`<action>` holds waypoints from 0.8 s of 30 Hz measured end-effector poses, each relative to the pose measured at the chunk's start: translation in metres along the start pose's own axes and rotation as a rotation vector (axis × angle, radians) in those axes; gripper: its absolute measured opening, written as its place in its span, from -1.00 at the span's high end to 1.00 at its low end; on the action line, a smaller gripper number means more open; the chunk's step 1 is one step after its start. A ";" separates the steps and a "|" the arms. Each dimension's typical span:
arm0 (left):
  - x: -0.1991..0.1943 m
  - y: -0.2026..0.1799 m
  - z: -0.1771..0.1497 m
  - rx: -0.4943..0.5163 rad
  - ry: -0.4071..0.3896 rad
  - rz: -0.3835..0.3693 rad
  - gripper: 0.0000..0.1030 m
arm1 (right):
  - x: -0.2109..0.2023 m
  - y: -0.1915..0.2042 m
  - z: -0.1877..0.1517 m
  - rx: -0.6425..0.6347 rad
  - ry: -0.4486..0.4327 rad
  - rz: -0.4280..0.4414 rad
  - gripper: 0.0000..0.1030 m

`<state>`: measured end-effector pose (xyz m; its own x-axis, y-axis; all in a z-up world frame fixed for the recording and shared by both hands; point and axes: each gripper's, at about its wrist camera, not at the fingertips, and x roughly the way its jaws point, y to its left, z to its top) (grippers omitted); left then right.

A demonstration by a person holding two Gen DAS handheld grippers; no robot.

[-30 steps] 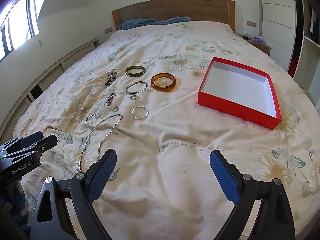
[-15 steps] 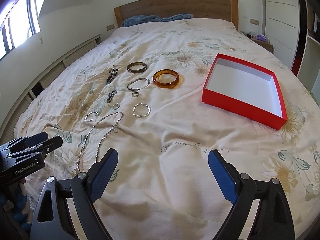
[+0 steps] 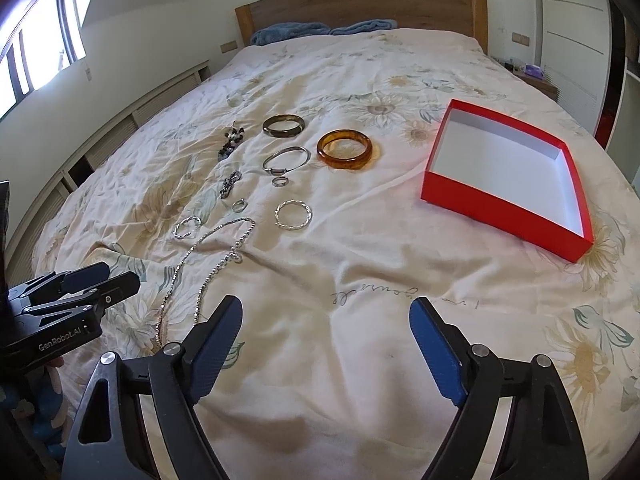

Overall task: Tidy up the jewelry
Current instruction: 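Move both tools toward the jewelry laid out on the bed, then grasp the silver chain necklace with the left tool while the right tool grasps a twisted silver hoop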

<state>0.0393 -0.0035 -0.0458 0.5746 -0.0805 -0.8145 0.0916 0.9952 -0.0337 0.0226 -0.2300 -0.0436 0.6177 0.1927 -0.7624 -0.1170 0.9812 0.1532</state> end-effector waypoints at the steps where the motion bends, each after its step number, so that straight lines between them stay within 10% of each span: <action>1: 0.002 0.001 0.000 -0.004 0.004 -0.011 -0.09 | 0.001 0.000 0.001 -0.001 0.003 0.004 -0.58; 13: 0.024 0.011 0.005 -0.064 0.047 -0.103 -0.07 | 0.020 -0.001 0.015 -0.018 0.028 0.053 -0.32; 24: 0.064 0.013 0.017 -0.089 0.119 -0.141 0.42 | 0.055 0.001 0.037 -0.048 0.078 0.117 -0.17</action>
<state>0.0908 0.0031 -0.0887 0.4601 -0.2175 -0.8608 0.0890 0.9760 -0.1990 0.0853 -0.2185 -0.0623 0.5353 0.3039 -0.7881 -0.2233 0.9508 0.2150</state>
